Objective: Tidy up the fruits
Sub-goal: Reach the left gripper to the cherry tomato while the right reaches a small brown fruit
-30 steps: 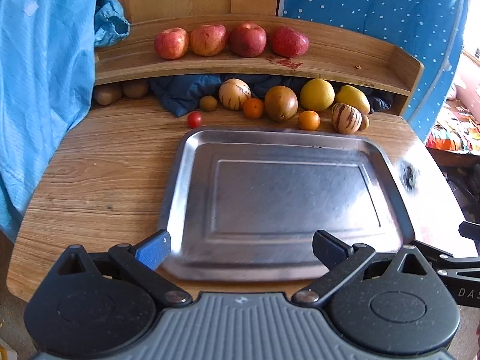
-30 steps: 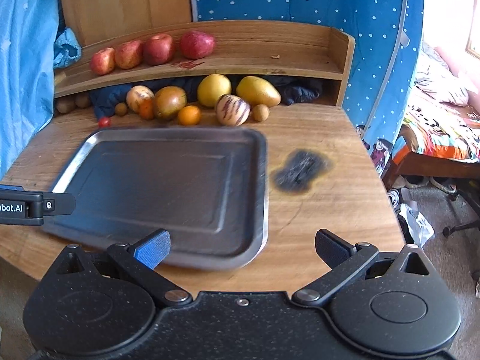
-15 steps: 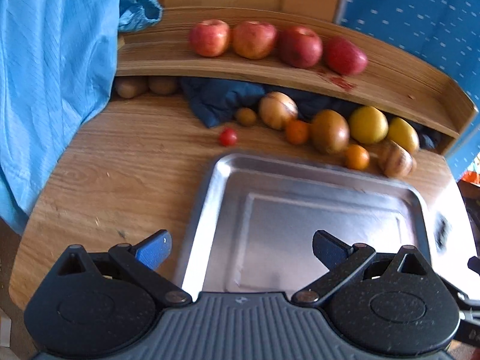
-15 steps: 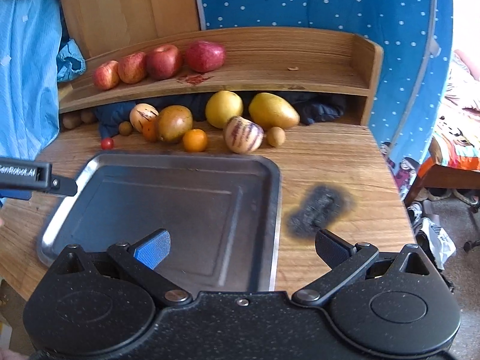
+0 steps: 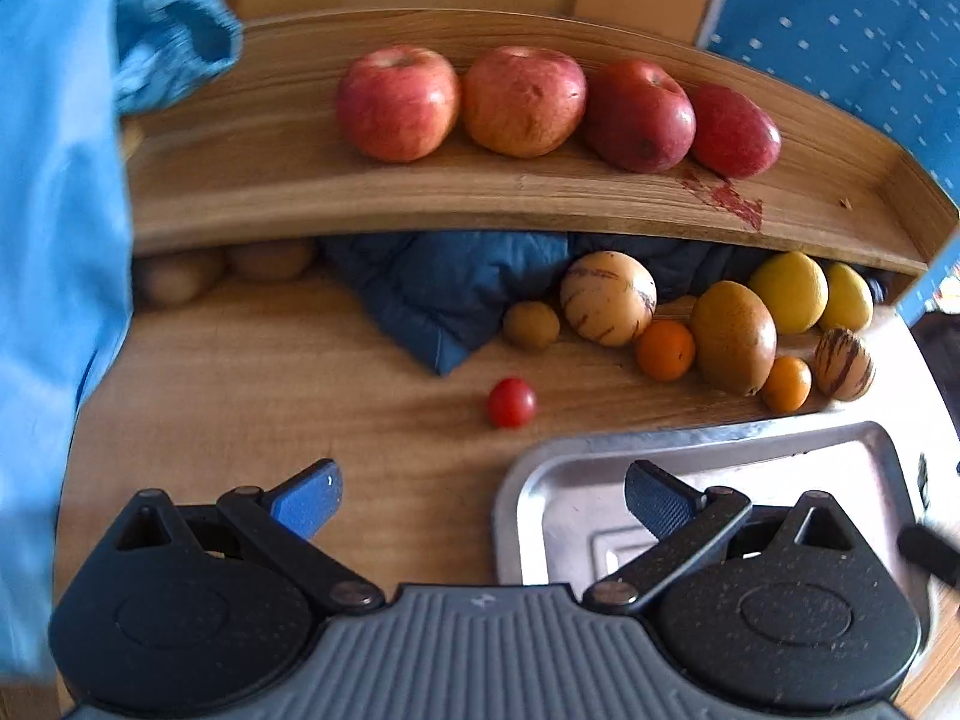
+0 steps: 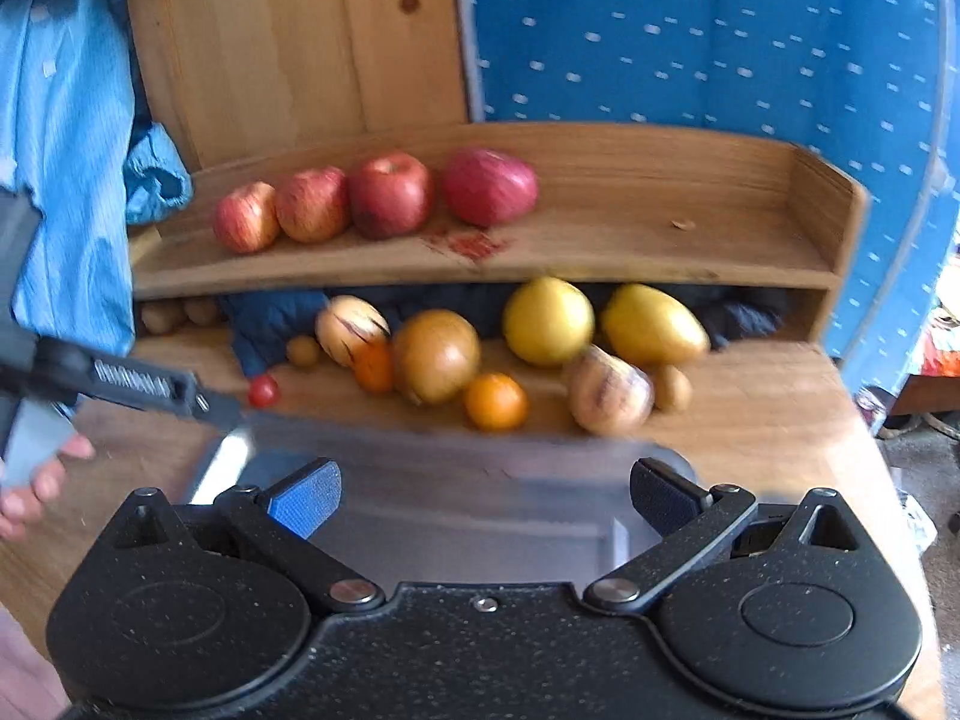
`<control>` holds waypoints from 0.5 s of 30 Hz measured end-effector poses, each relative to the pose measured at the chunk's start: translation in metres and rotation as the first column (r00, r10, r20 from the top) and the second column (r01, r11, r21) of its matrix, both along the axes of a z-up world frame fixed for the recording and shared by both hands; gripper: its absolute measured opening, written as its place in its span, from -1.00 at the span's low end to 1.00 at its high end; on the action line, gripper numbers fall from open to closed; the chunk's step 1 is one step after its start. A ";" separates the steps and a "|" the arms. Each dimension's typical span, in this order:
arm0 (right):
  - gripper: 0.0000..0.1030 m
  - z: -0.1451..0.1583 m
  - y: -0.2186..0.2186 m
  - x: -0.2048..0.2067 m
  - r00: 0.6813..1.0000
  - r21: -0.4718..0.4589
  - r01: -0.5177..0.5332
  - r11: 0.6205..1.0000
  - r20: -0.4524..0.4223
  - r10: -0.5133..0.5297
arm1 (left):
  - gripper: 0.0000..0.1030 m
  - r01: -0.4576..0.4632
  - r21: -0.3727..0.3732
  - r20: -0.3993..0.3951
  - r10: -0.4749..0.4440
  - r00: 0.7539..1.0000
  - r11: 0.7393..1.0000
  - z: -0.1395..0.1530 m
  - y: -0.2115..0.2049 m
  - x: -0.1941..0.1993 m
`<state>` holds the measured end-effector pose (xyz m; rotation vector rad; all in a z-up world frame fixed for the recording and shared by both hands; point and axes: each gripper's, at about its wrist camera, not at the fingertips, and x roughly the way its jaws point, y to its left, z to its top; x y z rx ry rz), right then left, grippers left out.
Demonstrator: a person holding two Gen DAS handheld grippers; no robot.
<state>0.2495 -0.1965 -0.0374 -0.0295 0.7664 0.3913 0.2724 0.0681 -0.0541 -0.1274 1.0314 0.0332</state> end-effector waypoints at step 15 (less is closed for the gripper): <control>0.70 0.012 0.124 0.090 0.959 0.183 -0.080 0.980 -0.255 0.126 | 0.53 0.230 -0.113 0.120 -0.217 0.969 0.967 -0.018 0.025 0.014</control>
